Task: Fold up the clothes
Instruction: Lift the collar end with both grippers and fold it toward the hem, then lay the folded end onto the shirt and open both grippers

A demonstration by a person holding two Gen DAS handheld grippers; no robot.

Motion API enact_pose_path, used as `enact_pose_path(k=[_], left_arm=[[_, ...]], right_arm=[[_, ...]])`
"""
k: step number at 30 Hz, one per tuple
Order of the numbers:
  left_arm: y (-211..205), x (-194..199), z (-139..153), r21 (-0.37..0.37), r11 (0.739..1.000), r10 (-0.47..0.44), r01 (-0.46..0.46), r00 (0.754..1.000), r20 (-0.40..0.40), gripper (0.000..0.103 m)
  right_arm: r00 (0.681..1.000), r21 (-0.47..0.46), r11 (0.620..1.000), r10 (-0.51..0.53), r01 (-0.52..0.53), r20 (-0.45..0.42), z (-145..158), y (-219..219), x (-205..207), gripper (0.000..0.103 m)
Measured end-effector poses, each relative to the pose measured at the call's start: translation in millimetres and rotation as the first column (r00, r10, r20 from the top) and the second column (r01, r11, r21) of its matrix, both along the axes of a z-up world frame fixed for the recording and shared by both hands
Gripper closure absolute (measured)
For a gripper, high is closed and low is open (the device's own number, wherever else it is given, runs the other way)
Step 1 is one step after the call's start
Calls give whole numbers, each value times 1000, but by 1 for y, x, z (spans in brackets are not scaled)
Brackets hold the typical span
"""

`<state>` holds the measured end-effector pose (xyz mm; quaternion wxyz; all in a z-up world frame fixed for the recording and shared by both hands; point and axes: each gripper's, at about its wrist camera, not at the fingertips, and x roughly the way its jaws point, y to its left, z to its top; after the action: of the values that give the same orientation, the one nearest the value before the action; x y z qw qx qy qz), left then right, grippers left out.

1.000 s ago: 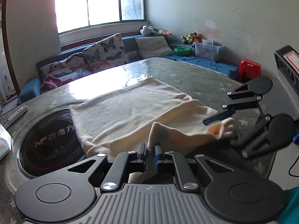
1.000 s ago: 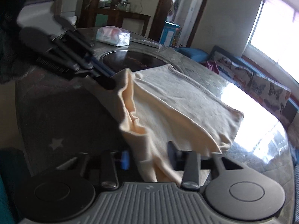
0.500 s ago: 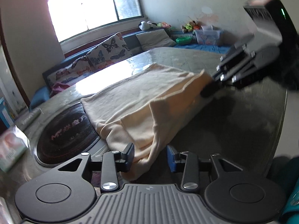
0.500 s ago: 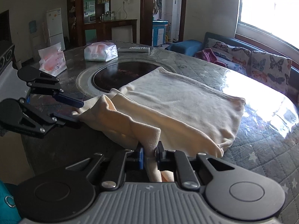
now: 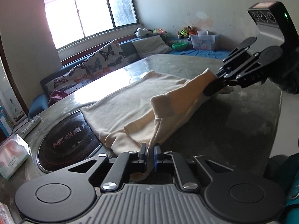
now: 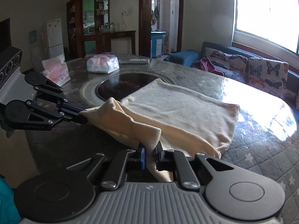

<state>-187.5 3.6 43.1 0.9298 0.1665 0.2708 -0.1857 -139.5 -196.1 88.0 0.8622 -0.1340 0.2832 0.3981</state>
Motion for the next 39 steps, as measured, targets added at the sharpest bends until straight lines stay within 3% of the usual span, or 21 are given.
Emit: enact_pose_path(k=[11, 15, 18, 25, 30, 36, 39], left_arm=[[2, -54, 38, -103, 992, -78, 75, 997, -24, 98], [-1, -71, 48, -108, 989, -104, 101, 994, -21, 98], [-5, -63, 52, -93, 990, -107, 106, 994, -12, 98], [1, -2, 61, -114, 989, -97, 98, 995, 13, 98], [1, 68, 56, -87, 994, -71, 71, 997, 0, 98], [-7, 157, 16, -54, 998, 37, -42, 996, -77, 98], [-8, 180, -8, -63, 992, 97, -106, 987, -131, 97]], right_arm=[[992, 41, 993, 109, -107, -55, 43, -40, -60, 94], [989, 43, 991, 130, -127, -69, 58, -48, -82, 94], [990, 52, 993, 114, -110, -81, 64, -50, -76, 94], [995, 78, 996, 45, -38, -92, 70, -50, -29, 94], [994, 63, 998, -12, 19, -104, 62, -43, 34, 94], [975, 19, 987, -157, 162, -160, 17, -21, 119, 94], [954, -20, 972, -234, 235, -186, -14, -10, 136, 91]])
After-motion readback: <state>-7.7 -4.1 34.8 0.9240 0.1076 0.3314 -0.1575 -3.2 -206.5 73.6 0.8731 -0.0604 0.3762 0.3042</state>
